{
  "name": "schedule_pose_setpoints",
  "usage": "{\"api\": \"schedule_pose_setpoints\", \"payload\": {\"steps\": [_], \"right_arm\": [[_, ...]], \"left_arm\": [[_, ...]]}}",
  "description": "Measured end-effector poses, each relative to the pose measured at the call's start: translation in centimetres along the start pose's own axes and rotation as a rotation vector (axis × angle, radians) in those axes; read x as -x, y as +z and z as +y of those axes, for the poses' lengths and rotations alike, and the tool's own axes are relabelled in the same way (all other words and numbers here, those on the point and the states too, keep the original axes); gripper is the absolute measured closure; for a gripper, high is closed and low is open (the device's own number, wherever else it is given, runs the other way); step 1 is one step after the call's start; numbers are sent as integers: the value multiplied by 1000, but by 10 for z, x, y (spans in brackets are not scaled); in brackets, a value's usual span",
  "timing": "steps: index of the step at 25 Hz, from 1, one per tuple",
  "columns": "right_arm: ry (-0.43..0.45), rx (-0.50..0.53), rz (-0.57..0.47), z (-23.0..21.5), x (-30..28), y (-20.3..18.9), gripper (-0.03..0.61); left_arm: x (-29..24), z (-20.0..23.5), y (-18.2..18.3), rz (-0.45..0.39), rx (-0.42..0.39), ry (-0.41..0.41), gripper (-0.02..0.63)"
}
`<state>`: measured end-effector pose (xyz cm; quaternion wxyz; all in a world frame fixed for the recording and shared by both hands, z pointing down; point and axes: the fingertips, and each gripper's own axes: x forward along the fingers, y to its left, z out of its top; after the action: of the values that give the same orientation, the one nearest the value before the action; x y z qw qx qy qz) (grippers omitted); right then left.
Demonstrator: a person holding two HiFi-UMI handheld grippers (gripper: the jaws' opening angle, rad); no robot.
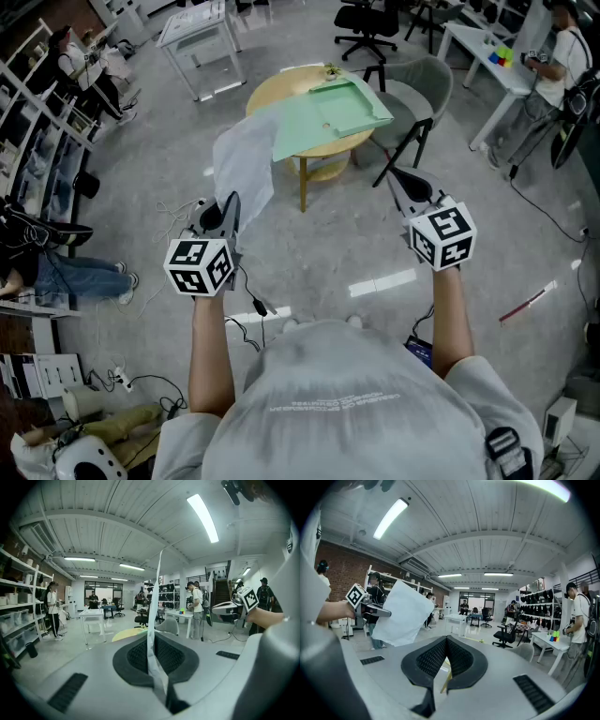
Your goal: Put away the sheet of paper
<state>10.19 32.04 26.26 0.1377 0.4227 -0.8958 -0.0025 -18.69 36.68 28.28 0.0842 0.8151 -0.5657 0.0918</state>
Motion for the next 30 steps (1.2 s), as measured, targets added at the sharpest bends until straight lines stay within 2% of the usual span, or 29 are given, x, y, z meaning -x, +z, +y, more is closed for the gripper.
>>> {"api": "schedule_pose_setpoints", "payload": {"steps": [9,18,22,25,30], "right_arm": [[21,8,-26,-38,15,-11,551],[93,24,21,-67,25,-28,551],[98,27,26,-73,15,-32,551],[103,-10,20,-74,4,-39,551],[84,-22,39,-95,-35,-43,551]], "left_arm": [[-22,-37,-9,-7,5,38,595],[-45,-83,-9,1,31,49,595],[-59,-81,-8,-2,44,50,595],[-74,-74,-15,2,58,40,595],[-121,-49,-21,10,101,17,595]]}}
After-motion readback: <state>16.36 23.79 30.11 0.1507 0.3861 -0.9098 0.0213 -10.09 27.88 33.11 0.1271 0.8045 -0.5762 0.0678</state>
